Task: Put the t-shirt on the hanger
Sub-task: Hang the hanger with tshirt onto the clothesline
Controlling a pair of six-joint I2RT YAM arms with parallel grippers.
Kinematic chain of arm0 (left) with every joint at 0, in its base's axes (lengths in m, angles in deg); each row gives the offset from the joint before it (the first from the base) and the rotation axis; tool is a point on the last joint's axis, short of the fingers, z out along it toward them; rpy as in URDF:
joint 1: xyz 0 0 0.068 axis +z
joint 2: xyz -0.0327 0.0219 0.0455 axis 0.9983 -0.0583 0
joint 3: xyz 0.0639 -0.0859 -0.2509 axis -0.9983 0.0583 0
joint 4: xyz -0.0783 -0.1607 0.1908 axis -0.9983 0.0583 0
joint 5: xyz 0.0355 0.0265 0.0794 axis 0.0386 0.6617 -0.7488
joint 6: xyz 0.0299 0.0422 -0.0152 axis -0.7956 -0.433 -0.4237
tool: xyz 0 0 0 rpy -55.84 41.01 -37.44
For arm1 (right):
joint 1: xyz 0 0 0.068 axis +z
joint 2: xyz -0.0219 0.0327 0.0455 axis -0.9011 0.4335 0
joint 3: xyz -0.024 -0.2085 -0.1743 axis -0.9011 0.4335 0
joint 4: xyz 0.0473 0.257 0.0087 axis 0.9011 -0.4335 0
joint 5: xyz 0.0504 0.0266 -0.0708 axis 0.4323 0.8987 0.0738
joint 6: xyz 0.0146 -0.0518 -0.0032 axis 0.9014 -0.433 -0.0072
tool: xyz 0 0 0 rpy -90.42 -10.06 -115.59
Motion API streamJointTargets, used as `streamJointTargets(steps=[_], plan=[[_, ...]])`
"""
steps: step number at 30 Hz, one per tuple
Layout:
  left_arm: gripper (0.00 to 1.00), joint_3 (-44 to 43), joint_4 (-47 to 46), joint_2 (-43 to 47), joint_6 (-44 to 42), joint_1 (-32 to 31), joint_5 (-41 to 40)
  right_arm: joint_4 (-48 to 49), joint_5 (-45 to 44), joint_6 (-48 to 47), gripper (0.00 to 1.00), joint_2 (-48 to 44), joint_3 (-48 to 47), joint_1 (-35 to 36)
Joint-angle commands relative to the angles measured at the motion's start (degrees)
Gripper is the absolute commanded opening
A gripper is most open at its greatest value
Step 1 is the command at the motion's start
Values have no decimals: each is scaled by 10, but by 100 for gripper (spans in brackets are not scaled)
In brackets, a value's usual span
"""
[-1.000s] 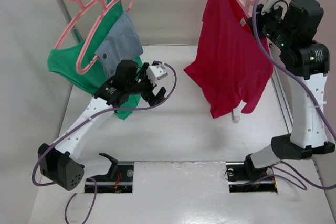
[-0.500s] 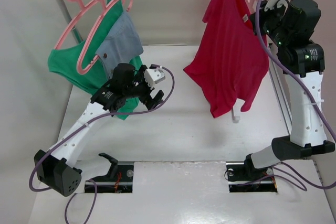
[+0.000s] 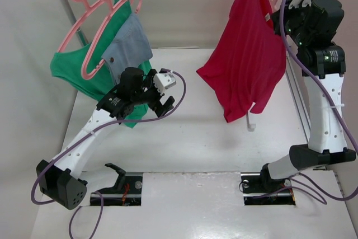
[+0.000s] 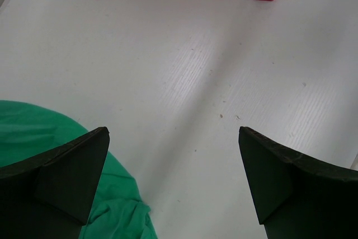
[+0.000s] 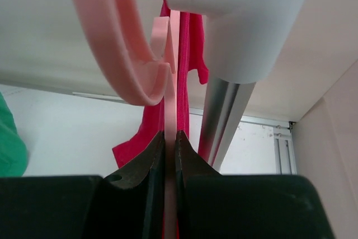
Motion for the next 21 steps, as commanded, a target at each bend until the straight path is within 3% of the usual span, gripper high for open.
streamJointTargets(steps=[1, 6, 11, 12, 13, 14, 15, 17, 18, 21], plan=[[100, 3, -21, 17, -5, -2, 0, 82, 19, 23, 0, 0, 0, -18], [100, 8, -21, 17, -5, -2, 0, 71, 28, 23, 0, 3, 25, -18], [100, 20, -21, 17, -5, -2, 0, 124, 47, 18, 0, -86, 162, -18], [100, 20, -21, 17, -5, -2, 0, 124, 47, 12, 4, -94, 169, -18], [100, 20, -21, 17, -5, -2, 5, 118, 54, 7, 20, -101, 169, -18], [100, 20, -21, 17, -5, -2, 5, 104, 62, -6, 44, -110, 169, -18], [100, 20, -21, 17, -5, -2, 5, 97, 62, -15, 44, -110, 169, -18], [100, 20, -21, 17, -5, -2, 11, 91, 91, -35, 70, -123, 169, -18], [100, 20, -21, 12, -5, -2, 11, 85, 101, -50, 78, -134, 169, -18], [100, 20, -21, 12, -5, -2, 16, 79, 113, -63, 81, -160, 169, -18]])
